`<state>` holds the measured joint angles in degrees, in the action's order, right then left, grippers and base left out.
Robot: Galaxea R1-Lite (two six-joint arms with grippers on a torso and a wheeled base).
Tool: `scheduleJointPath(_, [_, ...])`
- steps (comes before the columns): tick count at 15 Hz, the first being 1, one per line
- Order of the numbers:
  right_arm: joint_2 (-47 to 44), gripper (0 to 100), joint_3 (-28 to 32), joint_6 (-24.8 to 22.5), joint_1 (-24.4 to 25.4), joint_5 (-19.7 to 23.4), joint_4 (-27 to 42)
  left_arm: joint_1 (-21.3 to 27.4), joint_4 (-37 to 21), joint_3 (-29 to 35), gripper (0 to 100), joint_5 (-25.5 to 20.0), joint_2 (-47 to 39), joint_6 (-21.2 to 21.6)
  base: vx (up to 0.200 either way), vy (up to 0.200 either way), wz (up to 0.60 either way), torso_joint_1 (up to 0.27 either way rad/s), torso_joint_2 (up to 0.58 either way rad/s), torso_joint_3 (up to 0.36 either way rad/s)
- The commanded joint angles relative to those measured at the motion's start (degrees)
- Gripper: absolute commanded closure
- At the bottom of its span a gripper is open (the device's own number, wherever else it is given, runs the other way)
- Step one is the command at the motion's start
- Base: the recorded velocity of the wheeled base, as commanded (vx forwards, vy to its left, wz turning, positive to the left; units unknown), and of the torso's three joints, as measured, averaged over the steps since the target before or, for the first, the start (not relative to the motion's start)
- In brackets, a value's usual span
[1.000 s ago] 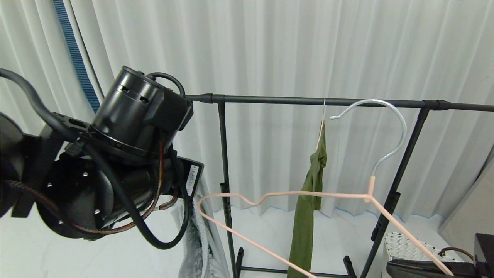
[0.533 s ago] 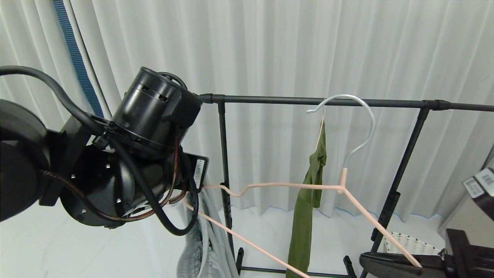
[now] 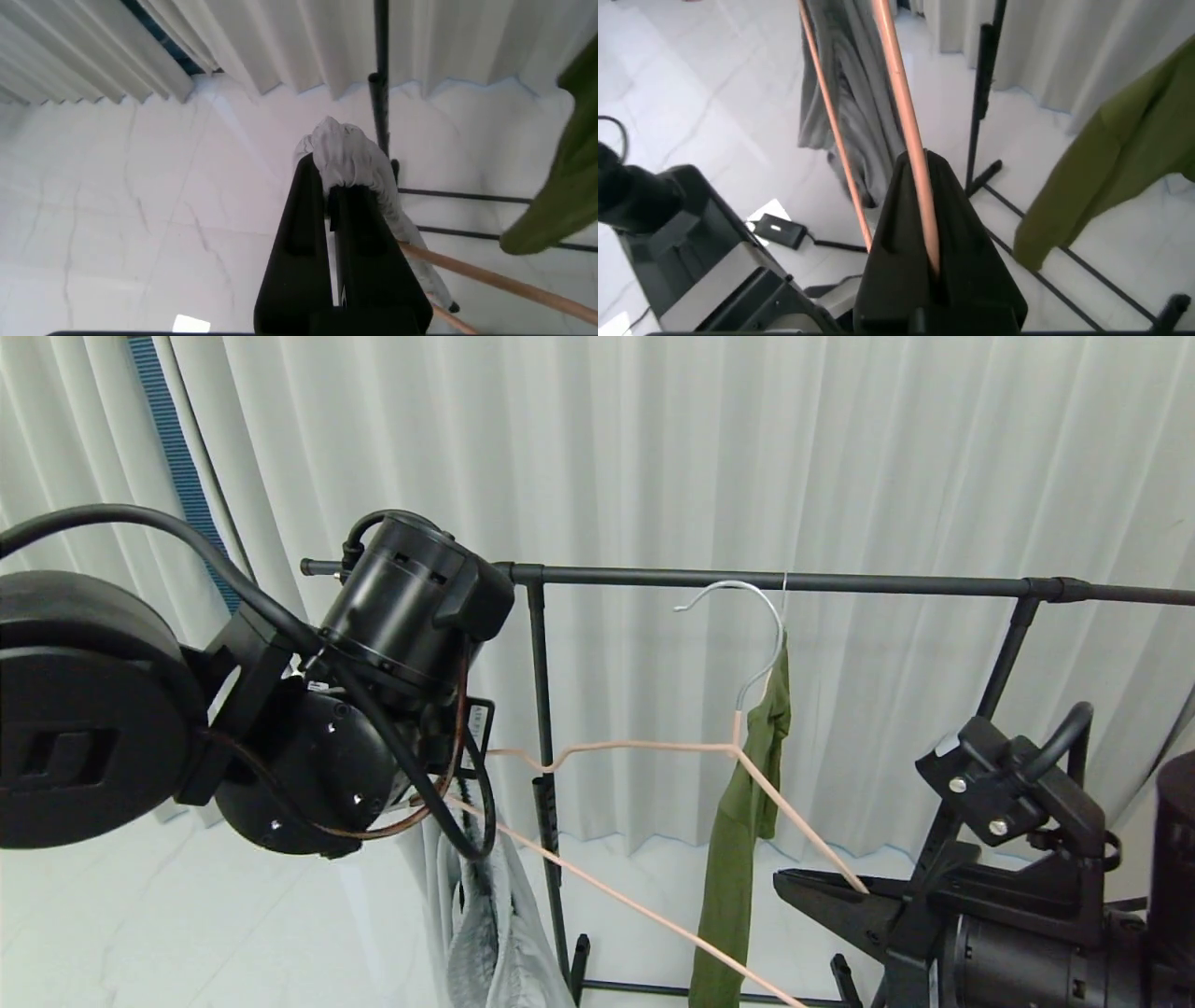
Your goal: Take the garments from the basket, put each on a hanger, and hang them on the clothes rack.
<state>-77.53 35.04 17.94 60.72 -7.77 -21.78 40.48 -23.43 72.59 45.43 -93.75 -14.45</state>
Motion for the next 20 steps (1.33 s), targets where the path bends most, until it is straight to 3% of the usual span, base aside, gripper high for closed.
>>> scheduleJointPath(1, [-1.04, 100, 0.03, -0.01, -0.6, -0.06, -0.01, -0.93, -0.04, 0.35, 100, 0.18, -0.91, 0.03, 0.0, 0.0, 0.0, 0.0, 0.0, 0.0])
scheduleJointPath(11, [-2.8, 100, 2.41, -0.19, -1.04, -0.23, -0.36, -1.99, -0.12, 0.35, 100, 0.71, -1.53, 0.03, 0.0, 0.0, 0.0, 0.0, 0.0, 0.0])
scheduleJointPath(16, [-10.01, 100, 4.87, -0.28, -0.78, -1.64, -6.78, -1.81, -0.04, 0.71, 100, 0.71, -1.35, -1.2, 0.0, 0.0, 0.0, 0.0, 0.0, 0.0])
scheduleJointPath(20, [-13.61, 100, 8.38, -0.45, 0.71, -1.64, -7.13, 1.7, -0.04, 1.15, 100, 0.71, -1.0, -2.96, 0.0, 0.0, 0.0, 0.0, 0.0, 0.0])
